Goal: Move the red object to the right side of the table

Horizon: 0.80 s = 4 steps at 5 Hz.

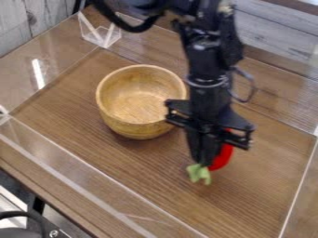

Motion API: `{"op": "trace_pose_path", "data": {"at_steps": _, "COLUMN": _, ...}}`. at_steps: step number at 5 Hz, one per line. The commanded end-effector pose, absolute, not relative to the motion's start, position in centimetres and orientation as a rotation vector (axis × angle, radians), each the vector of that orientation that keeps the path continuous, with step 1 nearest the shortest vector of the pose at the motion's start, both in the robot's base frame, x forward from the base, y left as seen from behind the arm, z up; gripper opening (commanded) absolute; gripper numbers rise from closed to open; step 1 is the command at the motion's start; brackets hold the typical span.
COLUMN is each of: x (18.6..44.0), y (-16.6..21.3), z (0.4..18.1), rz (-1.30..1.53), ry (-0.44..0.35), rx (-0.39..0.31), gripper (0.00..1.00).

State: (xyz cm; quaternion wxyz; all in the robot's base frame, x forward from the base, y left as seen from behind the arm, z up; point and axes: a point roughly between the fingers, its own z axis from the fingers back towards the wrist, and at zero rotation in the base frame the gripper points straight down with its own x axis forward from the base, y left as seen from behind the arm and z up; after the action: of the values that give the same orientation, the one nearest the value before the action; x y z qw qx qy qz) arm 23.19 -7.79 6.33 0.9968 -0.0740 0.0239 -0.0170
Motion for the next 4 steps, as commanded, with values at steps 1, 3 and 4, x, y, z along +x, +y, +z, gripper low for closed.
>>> {"op": "trace_pose_path", "data": {"at_steps": 1, "x": 25.4, "y": -9.9, "z": 7.0, "rz": -0.065, "ry": -0.005, "rx": -0.161, "gripper": 0.00}}
{"op": "trace_pose_path", "data": {"at_steps": 3, "x": 25.9, "y": -12.9, "z": 9.4, "rz": -0.107, "ry": -0.015, "rx": -0.184, "gripper": 1.00}}
{"op": "trace_pose_path", "data": {"at_steps": 4, "x": 26.3, "y": -12.1, "z": 10.5, "rz": -0.119, "ry": -0.037, "rx": -0.180, "gripper": 1.00}}
